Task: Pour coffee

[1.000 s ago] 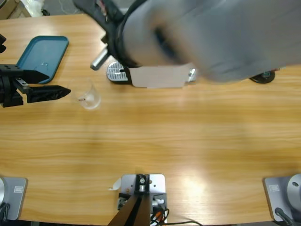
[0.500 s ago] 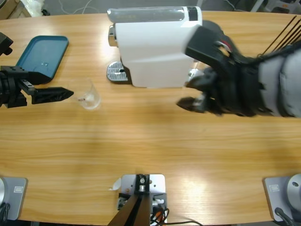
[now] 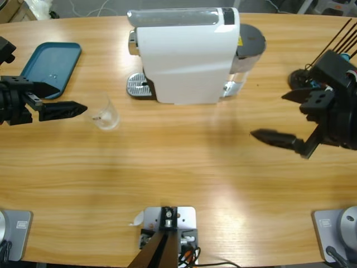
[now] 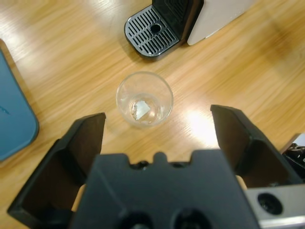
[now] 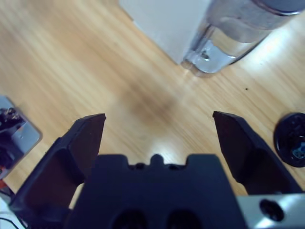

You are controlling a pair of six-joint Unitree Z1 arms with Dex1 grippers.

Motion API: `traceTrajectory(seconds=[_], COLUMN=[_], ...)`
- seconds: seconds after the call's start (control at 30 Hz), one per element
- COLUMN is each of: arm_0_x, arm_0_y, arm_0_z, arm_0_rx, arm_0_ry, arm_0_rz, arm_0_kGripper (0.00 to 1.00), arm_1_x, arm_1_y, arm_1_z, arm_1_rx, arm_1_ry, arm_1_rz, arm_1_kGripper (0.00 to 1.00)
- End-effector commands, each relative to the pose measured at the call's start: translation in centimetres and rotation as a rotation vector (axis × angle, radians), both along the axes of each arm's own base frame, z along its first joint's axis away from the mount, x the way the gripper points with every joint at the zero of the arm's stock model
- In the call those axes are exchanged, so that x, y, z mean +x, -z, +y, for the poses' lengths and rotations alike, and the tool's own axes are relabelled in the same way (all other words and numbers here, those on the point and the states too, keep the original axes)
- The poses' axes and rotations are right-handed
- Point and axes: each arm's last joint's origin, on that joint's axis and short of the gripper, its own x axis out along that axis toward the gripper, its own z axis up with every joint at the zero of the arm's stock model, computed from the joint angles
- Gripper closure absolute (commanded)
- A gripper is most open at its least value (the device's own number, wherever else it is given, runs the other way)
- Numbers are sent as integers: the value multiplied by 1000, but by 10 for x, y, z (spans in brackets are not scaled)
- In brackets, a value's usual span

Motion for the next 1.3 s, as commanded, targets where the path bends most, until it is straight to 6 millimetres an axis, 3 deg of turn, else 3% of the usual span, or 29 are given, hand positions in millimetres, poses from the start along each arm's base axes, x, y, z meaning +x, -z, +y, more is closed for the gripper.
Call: traceTrajectory(seconds=[0.03,0.43,0.67,1.3], arm_0_x=[3,-1,12,36], arm_0_y=[13,49,74,95], arm_0_z=[-10,-17,-43,-56], arm_0_rx=[42,108,130,183], arm_0_ry=[-11,-73,-30,-173], arm_0_rz=[-8,105,120,19], arm_0_kGripper=[4,4,4,23], arm_1_x=[-4,-3,-2,-2], arm_1_y=[7,13,15,16], arm_1_z=[-14,-12,-11,-11], arm_1_rx=[41,48,44,45], arm_1_ry=[35,26,23,22], arm_1_rz=[-2,8,16,17], arm_1_kGripper=[0,0,0,0])
